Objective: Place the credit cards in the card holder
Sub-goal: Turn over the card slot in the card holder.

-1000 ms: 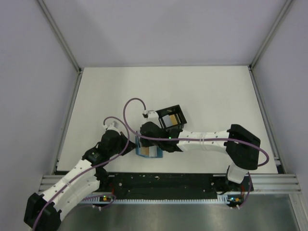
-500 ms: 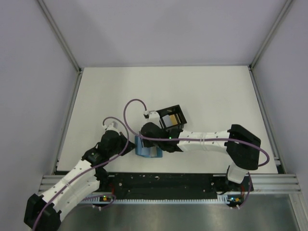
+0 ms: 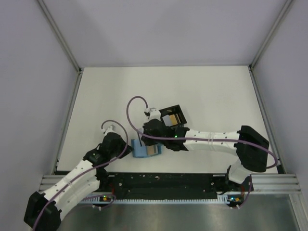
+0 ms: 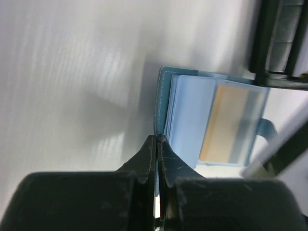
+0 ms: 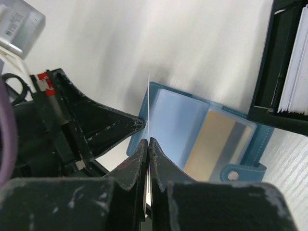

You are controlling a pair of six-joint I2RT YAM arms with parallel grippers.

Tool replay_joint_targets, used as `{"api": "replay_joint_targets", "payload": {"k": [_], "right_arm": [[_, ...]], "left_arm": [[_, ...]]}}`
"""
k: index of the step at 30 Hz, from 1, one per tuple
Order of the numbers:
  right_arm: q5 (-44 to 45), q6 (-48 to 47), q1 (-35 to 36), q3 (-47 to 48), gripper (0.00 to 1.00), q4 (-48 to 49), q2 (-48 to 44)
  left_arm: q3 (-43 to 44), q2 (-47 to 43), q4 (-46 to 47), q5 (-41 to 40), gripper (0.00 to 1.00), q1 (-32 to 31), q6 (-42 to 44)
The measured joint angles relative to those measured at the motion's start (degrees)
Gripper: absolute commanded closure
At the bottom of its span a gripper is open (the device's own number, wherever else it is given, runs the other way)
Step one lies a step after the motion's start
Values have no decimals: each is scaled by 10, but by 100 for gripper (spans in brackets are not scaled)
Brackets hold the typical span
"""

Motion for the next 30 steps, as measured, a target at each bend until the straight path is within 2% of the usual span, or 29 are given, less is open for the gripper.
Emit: {"api": "replay_joint_targets", "payload": {"k": [11, 30], "right_arm": [[-111, 25, -58, -92, 100, 52, -43], [-257, 119, -115, -193, 100, 198, 25]], "left_arm": [[-16, 5, -3, -13, 100, -1, -9], [-38, 2, 22, -13, 100, -2, -10]]}}
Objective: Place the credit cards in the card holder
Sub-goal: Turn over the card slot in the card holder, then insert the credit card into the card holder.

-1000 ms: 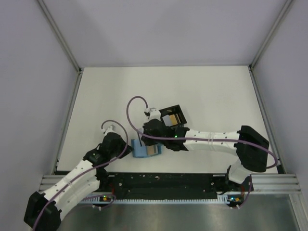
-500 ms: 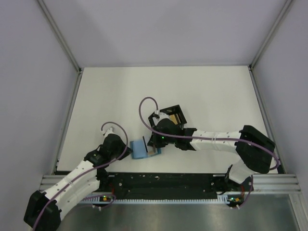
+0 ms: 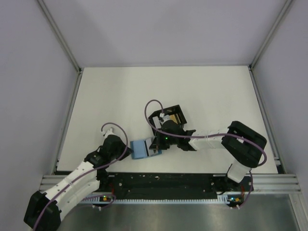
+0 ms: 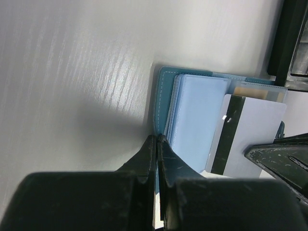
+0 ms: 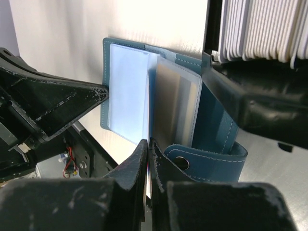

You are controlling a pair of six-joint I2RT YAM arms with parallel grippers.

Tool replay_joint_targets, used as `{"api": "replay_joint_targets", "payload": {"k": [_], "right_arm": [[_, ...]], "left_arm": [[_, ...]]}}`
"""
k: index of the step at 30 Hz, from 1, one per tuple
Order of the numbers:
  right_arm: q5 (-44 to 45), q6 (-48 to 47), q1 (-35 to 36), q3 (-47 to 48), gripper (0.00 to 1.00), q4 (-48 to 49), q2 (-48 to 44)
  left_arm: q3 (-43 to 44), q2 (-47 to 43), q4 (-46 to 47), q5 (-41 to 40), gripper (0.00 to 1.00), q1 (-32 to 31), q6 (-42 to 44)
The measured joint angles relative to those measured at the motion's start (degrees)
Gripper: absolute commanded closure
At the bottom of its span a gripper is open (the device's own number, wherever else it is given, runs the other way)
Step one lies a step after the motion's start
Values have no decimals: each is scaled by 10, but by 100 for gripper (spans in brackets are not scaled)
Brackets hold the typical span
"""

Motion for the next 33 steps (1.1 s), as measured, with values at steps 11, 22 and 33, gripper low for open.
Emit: {"api": "replay_joint_targets", "payload": {"k": [11, 22, 33], "right_arm": [[-13, 22, -6, -4, 100, 40, 29], [19, 42, -7, -4, 100, 39, 29], [10, 64, -2, -4, 100, 59, 45]], "left_arm": [[0, -2, 0, 0, 100, 0, 0], [-5, -4, 9, 2, 100, 0, -3], [-7, -7, 10, 2, 100, 0, -7]]}}
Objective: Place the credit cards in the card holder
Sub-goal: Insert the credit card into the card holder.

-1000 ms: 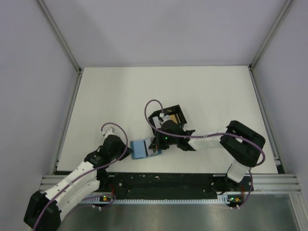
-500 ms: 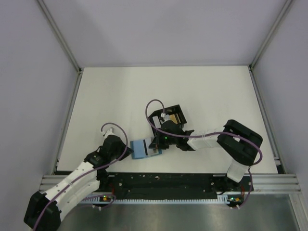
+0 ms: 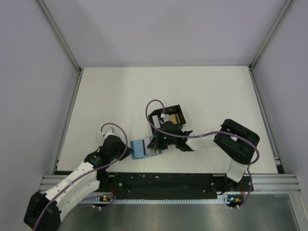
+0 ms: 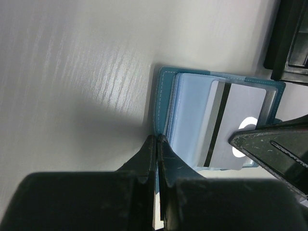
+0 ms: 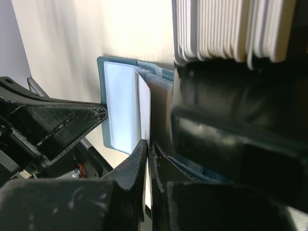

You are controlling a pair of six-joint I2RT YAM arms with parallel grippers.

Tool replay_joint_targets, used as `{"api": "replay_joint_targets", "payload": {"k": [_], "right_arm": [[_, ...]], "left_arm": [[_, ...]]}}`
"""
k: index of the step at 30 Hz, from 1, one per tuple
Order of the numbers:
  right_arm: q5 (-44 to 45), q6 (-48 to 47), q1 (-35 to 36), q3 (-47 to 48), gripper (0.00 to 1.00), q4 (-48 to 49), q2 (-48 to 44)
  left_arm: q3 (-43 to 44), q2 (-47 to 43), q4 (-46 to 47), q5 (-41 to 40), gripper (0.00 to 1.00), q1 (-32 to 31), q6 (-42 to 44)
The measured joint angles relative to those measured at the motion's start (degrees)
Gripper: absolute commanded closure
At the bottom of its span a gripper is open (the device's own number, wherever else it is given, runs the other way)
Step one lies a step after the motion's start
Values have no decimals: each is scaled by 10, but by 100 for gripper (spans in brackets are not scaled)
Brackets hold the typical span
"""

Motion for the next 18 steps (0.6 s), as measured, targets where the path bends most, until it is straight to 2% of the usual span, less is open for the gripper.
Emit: {"api": "replay_joint_targets", "payload": {"k": [5, 11, 14, 18], "right_arm": [[-7, 7, 9, 13, 100, 7, 17], [-1, -7, 13, 41, 84, -33, 24], [16, -34, 16, 61, 69, -83, 21], [43, -73, 19, 77, 66, -136, 3]], "left_arm": [[0, 0, 0, 0, 100, 0, -3], [0, 0, 0, 0, 100, 0, -3], [0, 0, 0, 0, 100, 0, -3], [0, 0, 0, 0, 100, 0, -3]]}}
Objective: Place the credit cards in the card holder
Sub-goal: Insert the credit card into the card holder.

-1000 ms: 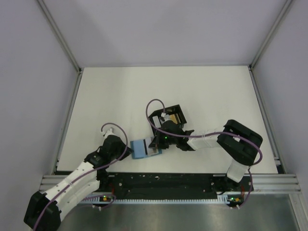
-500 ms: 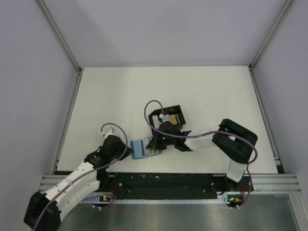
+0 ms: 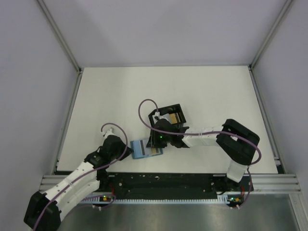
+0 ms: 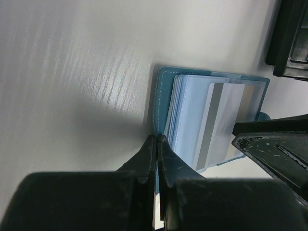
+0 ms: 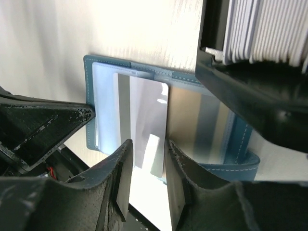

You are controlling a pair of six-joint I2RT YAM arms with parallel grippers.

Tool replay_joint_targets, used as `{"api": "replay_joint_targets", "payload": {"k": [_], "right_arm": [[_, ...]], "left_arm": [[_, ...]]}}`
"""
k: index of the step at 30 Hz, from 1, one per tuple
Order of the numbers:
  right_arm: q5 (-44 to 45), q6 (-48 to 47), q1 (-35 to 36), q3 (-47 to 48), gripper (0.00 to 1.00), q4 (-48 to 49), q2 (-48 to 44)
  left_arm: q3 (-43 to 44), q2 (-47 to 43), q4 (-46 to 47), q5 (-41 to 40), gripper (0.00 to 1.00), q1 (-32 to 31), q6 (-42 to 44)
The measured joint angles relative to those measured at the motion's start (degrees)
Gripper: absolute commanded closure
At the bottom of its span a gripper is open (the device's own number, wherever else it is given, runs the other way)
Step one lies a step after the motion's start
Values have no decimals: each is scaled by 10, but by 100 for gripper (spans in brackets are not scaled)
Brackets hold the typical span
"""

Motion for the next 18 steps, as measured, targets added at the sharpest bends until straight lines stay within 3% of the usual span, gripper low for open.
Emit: {"api": "replay_joint_targets", "payload": {"k": [18], "right_arm": [[-13, -52, 4, 58, 55, -58, 22]], "left_arm": [[0, 0, 0, 0, 100, 0, 0]]}}
